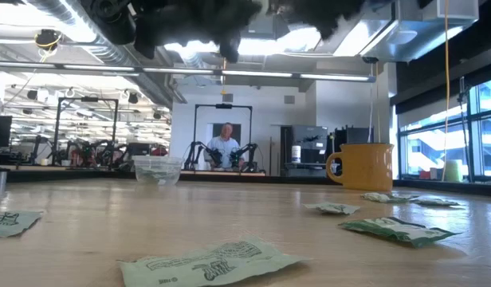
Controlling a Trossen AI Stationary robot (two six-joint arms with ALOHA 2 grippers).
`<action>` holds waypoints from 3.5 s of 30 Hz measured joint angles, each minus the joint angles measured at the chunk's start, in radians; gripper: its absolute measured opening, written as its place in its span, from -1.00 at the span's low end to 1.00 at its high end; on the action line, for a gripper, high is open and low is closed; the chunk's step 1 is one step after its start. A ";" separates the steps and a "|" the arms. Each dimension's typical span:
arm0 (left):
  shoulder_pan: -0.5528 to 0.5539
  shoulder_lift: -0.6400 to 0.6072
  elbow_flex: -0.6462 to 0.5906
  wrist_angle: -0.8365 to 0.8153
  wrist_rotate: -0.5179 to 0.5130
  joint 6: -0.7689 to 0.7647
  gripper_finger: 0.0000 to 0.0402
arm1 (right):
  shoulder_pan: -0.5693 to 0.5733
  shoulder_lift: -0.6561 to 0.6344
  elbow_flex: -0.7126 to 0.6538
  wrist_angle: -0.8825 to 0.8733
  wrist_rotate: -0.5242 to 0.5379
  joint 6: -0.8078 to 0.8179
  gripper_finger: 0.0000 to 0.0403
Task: Pick and place Stevia / Truvia into bins
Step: Put the truvia packet into the transparent container
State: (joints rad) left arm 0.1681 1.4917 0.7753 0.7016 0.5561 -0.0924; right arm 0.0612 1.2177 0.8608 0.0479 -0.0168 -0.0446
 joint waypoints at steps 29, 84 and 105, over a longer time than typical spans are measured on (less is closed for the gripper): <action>0.266 -0.194 0.001 -1.216 -0.871 -0.005 -0.97 | 0.000 -0.154 -0.131 -0.554 0.338 0.354 -0.15; -0.126 -0.322 -0.230 -0.305 -0.407 -0.027 -0.63 | 0.027 0.078 -0.133 -0.734 0.173 0.536 -0.15; -0.147 -0.322 -0.231 -0.317 -0.409 -0.016 -0.64 | 0.000 0.346 -0.127 -0.721 0.088 0.800 -0.22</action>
State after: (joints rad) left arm 0.0212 1.1702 0.5446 0.3843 0.1474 -0.1085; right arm 0.0612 1.5636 0.7338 -0.6735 0.0714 0.7555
